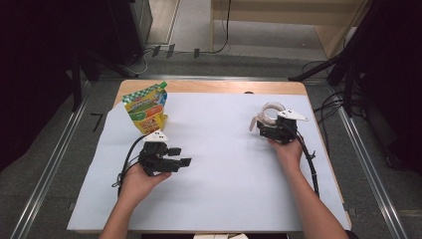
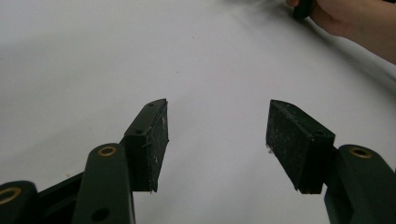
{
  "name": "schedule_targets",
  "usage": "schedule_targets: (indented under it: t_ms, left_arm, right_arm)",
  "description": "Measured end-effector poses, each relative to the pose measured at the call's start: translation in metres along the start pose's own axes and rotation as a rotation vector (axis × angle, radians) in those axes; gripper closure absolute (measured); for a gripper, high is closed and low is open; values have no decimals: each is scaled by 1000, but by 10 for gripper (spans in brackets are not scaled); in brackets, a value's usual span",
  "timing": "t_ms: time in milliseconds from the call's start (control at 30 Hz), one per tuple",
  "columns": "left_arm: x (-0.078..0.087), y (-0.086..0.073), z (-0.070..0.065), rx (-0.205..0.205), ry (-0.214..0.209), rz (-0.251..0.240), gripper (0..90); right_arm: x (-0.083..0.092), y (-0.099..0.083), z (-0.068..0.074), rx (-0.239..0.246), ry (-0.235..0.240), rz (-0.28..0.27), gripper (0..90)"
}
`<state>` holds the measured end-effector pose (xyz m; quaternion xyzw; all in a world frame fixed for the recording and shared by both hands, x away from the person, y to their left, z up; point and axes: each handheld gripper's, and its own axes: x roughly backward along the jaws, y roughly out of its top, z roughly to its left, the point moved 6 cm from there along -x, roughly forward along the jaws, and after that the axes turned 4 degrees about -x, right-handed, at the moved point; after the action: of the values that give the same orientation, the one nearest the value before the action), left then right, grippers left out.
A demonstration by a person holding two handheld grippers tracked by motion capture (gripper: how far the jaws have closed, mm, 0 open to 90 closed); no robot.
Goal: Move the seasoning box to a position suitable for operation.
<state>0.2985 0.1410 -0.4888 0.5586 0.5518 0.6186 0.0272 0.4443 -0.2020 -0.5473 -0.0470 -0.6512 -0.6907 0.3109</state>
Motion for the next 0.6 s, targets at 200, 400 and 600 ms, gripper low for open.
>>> schedule_targets:
  t_ms: [200,400,600]
  left_arm:
    - [0,1,0,-2,1,-3,397]
    - [0,2,1,-1,-2,-11,396]
    - [-2,5,2,-5,-5,-10,397]
  right_arm:
    - [6,9,6,8,24,-16,119]
    - [13,12,16,9,69,5,119]
    - [23,12,37,58,117,16,120]
